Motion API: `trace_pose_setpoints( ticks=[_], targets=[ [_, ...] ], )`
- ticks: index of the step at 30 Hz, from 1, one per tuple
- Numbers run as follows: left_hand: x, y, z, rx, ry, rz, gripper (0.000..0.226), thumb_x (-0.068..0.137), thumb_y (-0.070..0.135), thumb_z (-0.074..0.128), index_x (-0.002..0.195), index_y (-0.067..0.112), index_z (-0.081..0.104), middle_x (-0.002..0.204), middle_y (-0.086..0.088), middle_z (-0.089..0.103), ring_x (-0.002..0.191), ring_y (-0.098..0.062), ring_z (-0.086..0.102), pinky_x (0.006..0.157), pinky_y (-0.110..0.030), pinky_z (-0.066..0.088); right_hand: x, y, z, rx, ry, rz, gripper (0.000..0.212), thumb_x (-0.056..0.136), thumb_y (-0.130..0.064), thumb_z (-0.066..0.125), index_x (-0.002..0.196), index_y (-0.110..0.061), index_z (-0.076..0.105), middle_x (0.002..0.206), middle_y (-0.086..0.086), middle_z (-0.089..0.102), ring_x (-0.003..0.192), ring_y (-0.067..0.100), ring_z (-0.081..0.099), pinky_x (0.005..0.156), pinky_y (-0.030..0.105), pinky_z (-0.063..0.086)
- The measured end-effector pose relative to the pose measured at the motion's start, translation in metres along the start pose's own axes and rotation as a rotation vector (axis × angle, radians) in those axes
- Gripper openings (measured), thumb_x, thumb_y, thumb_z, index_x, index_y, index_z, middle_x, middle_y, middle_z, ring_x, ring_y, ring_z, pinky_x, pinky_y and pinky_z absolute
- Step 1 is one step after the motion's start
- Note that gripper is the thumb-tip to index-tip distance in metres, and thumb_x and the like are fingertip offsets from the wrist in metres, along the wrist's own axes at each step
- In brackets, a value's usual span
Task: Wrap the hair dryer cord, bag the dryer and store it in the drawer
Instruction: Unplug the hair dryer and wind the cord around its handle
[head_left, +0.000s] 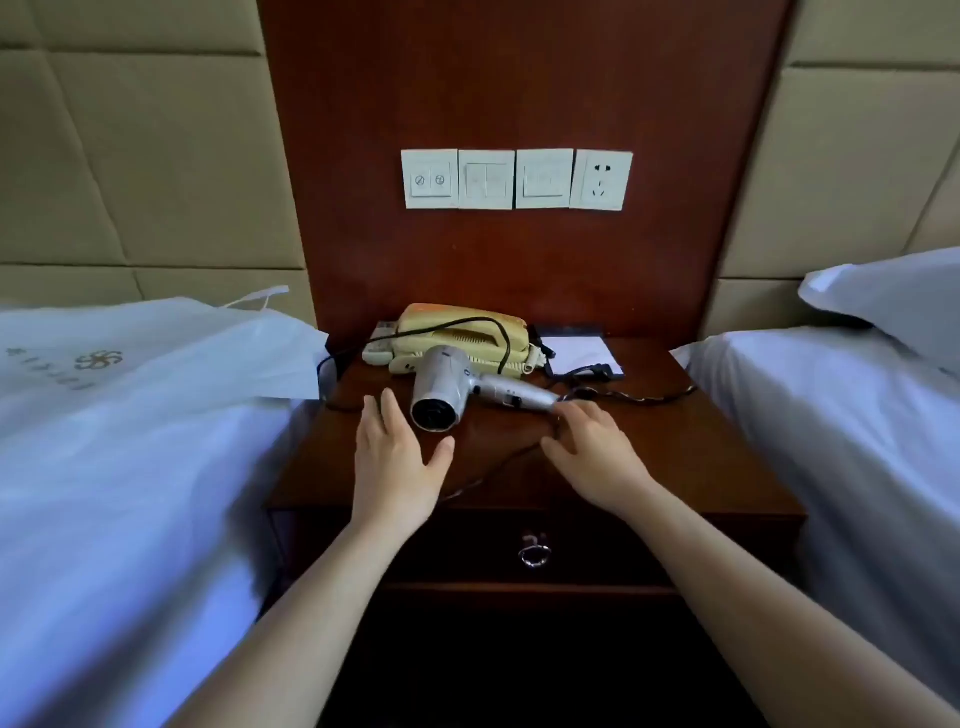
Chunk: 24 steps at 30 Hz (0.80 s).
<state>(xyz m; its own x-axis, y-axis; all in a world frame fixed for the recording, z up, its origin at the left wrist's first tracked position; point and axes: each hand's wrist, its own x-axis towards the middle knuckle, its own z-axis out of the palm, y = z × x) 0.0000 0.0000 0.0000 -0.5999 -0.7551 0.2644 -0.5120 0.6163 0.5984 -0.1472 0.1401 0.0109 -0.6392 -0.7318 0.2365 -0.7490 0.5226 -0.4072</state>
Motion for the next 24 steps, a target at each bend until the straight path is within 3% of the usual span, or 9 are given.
trace_pose_setpoints(
  ticks=[5, 11, 16, 21, 24],
  targets=[
    [0.031, -0.001, 0.016, 0.02, 0.025, 0.032, 0.083, 0.093, 0.041, 0.049, 0.15, 0.004, 0.003, 0.158, -0.019, 0.009, 0.147, -0.028, 0.008, 0.117, -0.037, 0.015, 0.045, 0.005, 0.015, -0.04, 0.1, -0.001, 0.055, 0.093, -0.034, 0.049, 0.141, -0.012, 0.033, 0.146, 0.008, 0.038, 0.136, 0.025, 0.032, 0.108, 0.037, 0.03],
    [0.056, -0.013, 0.032, -0.057, -0.02, -0.045, 0.083, 0.092, 0.043, 0.049, 0.15, 0.006, 0.003, 0.157, -0.016, 0.015, 0.144, -0.03, 0.02, 0.116, -0.04, 0.024, 0.078, 0.018, 0.037, -0.119, 0.065, 0.041, 0.055, 0.094, -0.041, 0.046, 0.138, -0.011, 0.037, 0.139, 0.01, 0.047, 0.135, 0.027, 0.034, 0.11, 0.038, 0.026],
    [0.063, -0.013, 0.046, -0.1, 0.0, -0.066, 0.087, 0.09, 0.049, 0.048, 0.151, 0.01, -0.001, 0.152, -0.015, 0.031, 0.134, -0.033, 0.039, 0.106, -0.042, 0.039, 0.092, 0.031, 0.036, -0.419, 0.053, 0.012, 0.052, 0.091, -0.053, 0.043, 0.127, -0.016, 0.046, 0.126, 0.008, 0.054, 0.122, 0.027, 0.043, 0.107, 0.038, 0.029],
    [0.068, -0.011, 0.052, -0.056, -0.016, -0.075, 0.089, 0.089, 0.059, 0.04, 0.15, 0.014, -0.006, 0.139, -0.015, 0.049, 0.12, -0.035, 0.052, 0.091, -0.043, 0.048, 0.093, 0.05, 0.032, -0.434, 0.097, -0.049, 0.056, 0.085, -0.064, 0.042, 0.113, -0.016, 0.054, 0.111, 0.003, 0.063, 0.108, 0.023, 0.053, 0.093, 0.033, 0.038],
    [0.07, -0.011, 0.052, -0.121, 0.004, -0.105, 0.091, 0.088, 0.06, 0.04, 0.15, 0.016, -0.008, 0.139, -0.015, 0.049, 0.121, -0.036, 0.051, 0.093, -0.046, 0.048, 0.089, 0.056, 0.03, -0.337, 0.186, -0.108, 0.05, 0.085, -0.061, 0.047, 0.108, -0.017, 0.057, 0.101, 0.002, 0.065, 0.097, 0.021, 0.057, 0.08, 0.03, 0.039]
  ],
)
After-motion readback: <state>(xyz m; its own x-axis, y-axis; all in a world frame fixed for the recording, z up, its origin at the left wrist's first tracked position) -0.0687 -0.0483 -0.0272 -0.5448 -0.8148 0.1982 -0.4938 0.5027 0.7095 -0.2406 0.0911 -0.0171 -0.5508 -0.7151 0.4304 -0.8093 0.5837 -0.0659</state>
